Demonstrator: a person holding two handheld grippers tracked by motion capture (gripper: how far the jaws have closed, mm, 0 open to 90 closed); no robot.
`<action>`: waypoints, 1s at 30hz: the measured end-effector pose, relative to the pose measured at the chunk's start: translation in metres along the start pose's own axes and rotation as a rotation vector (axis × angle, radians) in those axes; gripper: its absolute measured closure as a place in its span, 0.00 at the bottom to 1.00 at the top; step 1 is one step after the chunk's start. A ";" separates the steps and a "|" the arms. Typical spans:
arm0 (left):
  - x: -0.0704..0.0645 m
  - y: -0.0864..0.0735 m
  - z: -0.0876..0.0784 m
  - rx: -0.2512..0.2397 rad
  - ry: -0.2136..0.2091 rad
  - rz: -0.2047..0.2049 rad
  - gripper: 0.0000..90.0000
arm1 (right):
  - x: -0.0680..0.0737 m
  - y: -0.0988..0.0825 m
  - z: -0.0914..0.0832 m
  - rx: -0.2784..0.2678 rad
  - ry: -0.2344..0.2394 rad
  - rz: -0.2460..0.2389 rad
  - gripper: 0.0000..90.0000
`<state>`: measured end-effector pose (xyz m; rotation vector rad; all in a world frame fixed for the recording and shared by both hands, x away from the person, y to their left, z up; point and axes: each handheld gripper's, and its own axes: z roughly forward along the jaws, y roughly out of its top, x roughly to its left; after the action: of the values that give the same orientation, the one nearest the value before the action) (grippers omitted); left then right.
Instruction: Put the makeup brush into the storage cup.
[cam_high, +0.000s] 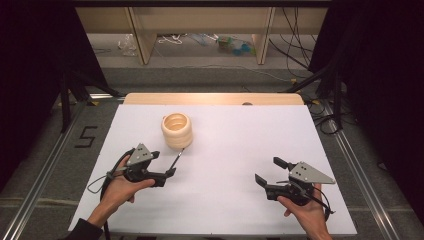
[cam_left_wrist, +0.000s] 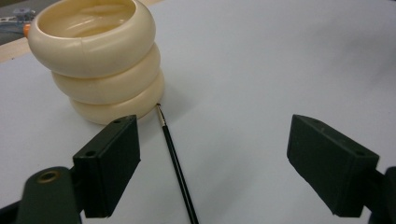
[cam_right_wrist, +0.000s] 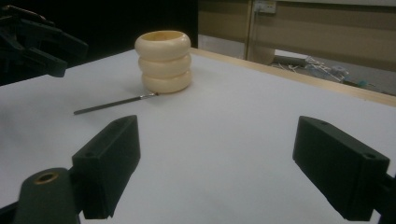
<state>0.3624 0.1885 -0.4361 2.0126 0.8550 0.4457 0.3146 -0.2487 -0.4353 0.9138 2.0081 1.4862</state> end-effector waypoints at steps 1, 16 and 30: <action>0.002 0.003 0.004 0.026 0.000 0.022 0.20 | 0.000 0.000 0.000 -0.009 -0.001 0.002 0.18; 0.013 0.021 0.036 0.229 0.001 0.077 0.23 | 0.000 0.000 -0.002 0.025 0.011 0.014 0.18; 0.022 0.033 0.058 0.397 -0.011 0.102 0.28 | 0.001 -0.002 0.002 0.012 0.025 0.021 0.18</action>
<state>0.4253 0.1577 -0.4409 2.4288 0.8890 0.3397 0.3149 -0.2476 -0.4382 0.9285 2.0331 1.5049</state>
